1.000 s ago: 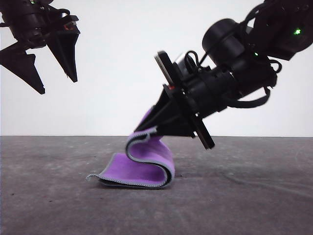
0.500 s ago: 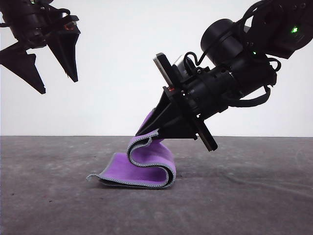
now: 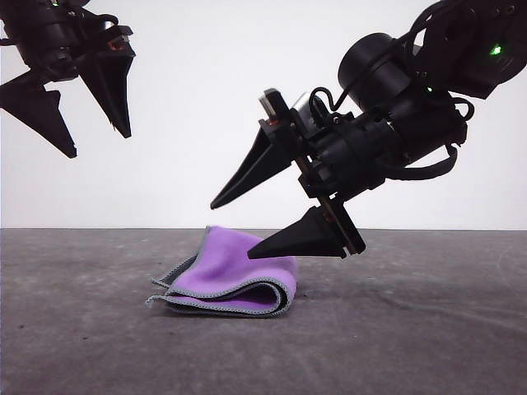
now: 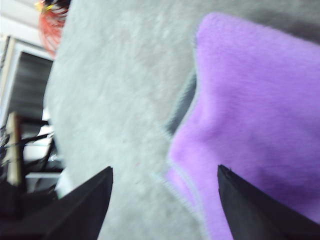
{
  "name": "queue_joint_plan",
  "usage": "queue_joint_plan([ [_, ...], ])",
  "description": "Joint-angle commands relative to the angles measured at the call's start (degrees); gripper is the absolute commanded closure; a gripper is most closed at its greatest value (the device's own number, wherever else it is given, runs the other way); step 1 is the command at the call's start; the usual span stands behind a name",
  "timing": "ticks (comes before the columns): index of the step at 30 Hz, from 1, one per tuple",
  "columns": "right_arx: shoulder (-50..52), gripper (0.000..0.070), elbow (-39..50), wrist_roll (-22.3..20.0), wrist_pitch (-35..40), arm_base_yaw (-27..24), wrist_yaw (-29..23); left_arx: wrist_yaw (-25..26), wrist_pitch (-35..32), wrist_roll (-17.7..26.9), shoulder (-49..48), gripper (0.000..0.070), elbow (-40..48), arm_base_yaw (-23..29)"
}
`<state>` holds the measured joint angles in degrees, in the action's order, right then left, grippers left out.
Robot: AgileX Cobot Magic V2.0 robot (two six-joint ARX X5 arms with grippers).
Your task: Fold clothes
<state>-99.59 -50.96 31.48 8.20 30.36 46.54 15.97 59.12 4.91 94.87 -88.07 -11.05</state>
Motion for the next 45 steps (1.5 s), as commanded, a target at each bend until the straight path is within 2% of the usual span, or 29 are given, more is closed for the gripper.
queue_joint_plan([
  [1,-1.02,0.0281,-1.01,-1.05,0.89,-0.41,2.05,-0.04,0.06,0.31,0.94,0.0173,-0.63,-0.15],
  [5,-0.64,0.0282,-1.37,-1.09,0.97,-2.65,3.44,-0.02,0.06,0.46,0.94,0.0174,-0.63,-0.15],
  [7,-0.29,0.0306,-1.44,-1.52,0.95,-3.72,3.48,-0.04,0.17,0.67,0.92,0.0188,-0.63,-0.15],
  [9,0.21,0.0486,-1.56,-3.2,0.93,-4.85,3.6,-0.03,0.24,1.2,0.91,0.0217,-0.63,-0.15],
  [10,0.56,0.0601,-1.57,-4.14,1.04,-5.38,3.63,-0.04,0.34,1.6,0.86,0.0286,-0.63,-0.15],
  [11,1.02,0.0663,-1.64,-5.17,1.09,-5.92,3.73,-0.04,0.43,2.05,0.74,0.0419,-0.63,-0.15],
  [12,1.51,0.0699,-1.74,-6.1,1.12,-6.45,3.83,-0.05,0.49,2.52,0.57,0.0561,-0.63,-0.15],
  [13,1.98,0.0699,-1.89,-6.64,1.09,-6.91,3.81,-0.06,0.46,2.96,0.32,0.0676,-0.63,-0.15],
  [14,2.8,0.0699,-1.98,-7.18,1.07,-7.56,3.35,-0.07,0.33,3.16,-0.03,0.0695,-0.63,-0.15],
  [16,4.65,0.0699,-2.03,-8.51,0.56,-8.78,1.04,-0.07,-0.01,3.26,-0.92,0.0689,-0.63,-0.15],
  [18,7.12,0.0699,-2.03,-10.92,-1.64,-9.78,-3.66,-0.13,-0.56,3.24,-2.32,0.0689,-0.63,-0.15],
  [22,13.95,0.0699,-2.03,-21.25,-11.02,-10.98,-16.9,-4.16,-1.89,3.21,-6.21,0.0689,-0.63,-0.15],
  [25,18.94,0.0699,-2.03,-27.35,-17.01,-11.07,-25.53,-7.3,-3.07,3.17,-9.36,0.0689,-0.63,-0.15],
  [27,22.37,0.0699,-2.03,-30.05,-19.76,-11.09,-31.57,-7.47,-3.41,3.17,-11.46,0.0689,-0.63,-0.13],
  [30,28.03,0.0699,-2.03,-31.66,-22.27,-11.1,-38.74,-8.75,-2.79,3.19,-14.48,0.0689,-0.47,0.07],
  [33,34.47,0.0699,-2.03,-32.52,-24.81,-11.09,-42.91,-11.68,-2.81,3.19,-17.81,0.0689,0.89,0.4],
  [38,46.1,0.0699,-1.95,-35.68,-30.22,-11.1,-49.61,-12.52,-5.83,2.67,-24.72,0.0689,8.58,2.31],
  [45,58.94,0.0699,-1.42,-36.6,-36.73,-11.12,-52.46,-12.48,-16.55,0.22,-37.43,0.0689,26.8,4.89],
])
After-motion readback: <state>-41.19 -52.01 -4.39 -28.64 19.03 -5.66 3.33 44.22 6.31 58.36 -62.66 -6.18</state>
